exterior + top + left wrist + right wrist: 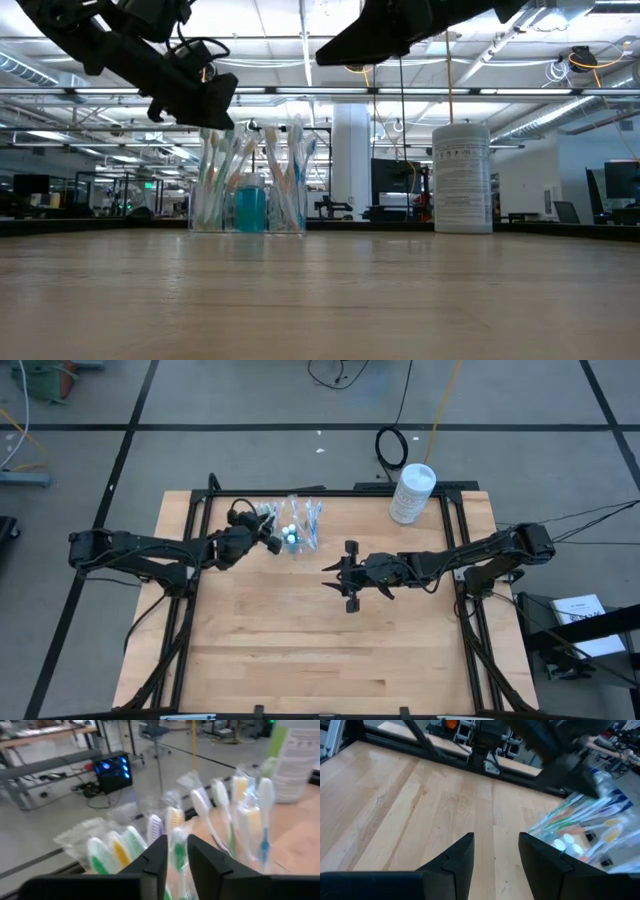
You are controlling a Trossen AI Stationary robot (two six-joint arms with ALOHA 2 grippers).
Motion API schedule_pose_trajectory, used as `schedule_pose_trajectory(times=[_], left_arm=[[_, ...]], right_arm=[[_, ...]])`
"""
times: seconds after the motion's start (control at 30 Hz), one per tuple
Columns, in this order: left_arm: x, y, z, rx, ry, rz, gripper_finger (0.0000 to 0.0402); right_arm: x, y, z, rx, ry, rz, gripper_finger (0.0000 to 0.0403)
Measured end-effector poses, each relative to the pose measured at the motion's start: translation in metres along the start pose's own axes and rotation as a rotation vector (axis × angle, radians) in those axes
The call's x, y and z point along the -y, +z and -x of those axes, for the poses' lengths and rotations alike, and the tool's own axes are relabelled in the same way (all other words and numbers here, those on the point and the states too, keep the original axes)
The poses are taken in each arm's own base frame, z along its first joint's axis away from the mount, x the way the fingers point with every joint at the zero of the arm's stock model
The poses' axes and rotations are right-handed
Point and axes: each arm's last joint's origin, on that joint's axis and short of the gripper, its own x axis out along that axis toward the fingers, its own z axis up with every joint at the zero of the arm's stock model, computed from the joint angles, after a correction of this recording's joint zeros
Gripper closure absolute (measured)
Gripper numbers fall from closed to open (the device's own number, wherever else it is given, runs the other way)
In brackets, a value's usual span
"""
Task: Pick & Place toothbrushing station
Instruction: Adjust the green toothbrush in the transparent organizer, then return to Home Position
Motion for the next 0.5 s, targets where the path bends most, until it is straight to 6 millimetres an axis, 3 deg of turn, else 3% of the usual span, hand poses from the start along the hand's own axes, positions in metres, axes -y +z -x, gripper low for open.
schedule_pose_trajectory(times=[0.27, 0.5], left_arm=[[-0.004, 0.006, 0.012, -0.004, -0.073, -0.004, 0.0255], [-0.014, 0.027, 0.036, 0.101, -0.122, 0.024, 0.023]], right_arm=[[0.005, 0.009, 0.025, -0.032, 0.015, -0.037, 0.0257], [0.013, 0.019, 0.049, -0.015, 0.01, -0.106, 0.0257]])
